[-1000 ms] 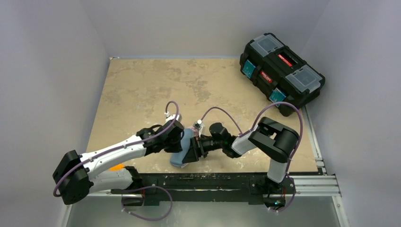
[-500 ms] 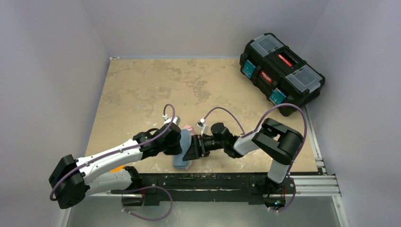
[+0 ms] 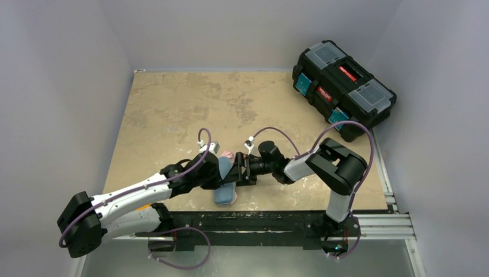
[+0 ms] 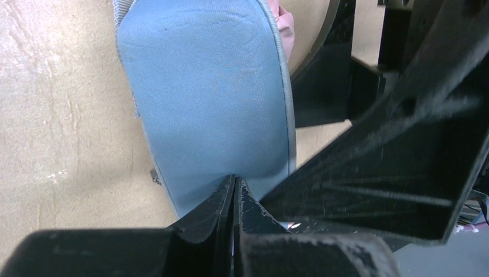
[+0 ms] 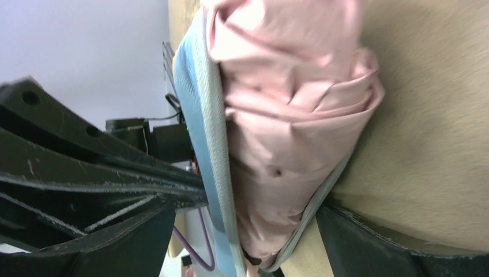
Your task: Put away the umbrella
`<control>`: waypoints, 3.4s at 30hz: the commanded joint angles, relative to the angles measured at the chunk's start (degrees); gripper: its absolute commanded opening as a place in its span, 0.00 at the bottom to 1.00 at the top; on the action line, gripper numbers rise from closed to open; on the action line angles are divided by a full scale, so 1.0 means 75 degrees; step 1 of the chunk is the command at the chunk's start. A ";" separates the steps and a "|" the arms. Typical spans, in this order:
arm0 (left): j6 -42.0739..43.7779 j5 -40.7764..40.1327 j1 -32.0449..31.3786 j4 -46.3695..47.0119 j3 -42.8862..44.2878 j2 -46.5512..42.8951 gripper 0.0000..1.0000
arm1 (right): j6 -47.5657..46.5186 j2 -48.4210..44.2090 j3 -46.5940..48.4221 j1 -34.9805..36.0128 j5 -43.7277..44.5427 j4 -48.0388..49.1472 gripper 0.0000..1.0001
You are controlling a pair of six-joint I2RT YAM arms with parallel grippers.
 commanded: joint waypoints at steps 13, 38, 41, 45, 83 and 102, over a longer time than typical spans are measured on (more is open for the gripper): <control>0.0230 0.0162 -0.0070 0.0027 -0.0300 0.0120 0.00 | -0.0918 0.1387 0.0142 -0.0483 0.1993 -0.1847 0.86; -0.0065 0.0331 0.1180 -0.2396 0.0696 -0.1716 0.94 | -0.0983 0.0159 -0.0254 -0.0224 0.1447 -0.1239 0.00; 0.0345 0.0759 0.1815 -0.2398 0.0764 -0.2174 0.86 | -0.1054 -0.0437 -0.0122 -0.0234 0.1445 -0.1630 0.00; 0.0588 0.0864 0.1976 -0.2394 0.0871 -0.2516 1.00 | -0.1157 -0.1210 0.0079 -0.0298 0.1533 -0.2268 0.00; 0.0208 0.6097 0.3826 0.4104 -0.0358 -0.1401 0.75 | -0.0406 -0.4483 0.1435 -0.0463 0.0567 -0.2704 0.00; -0.0435 0.6424 0.3832 0.4179 0.0191 -0.2058 0.00 | -0.0166 -0.4749 0.0843 -0.0483 0.0127 -0.1385 0.99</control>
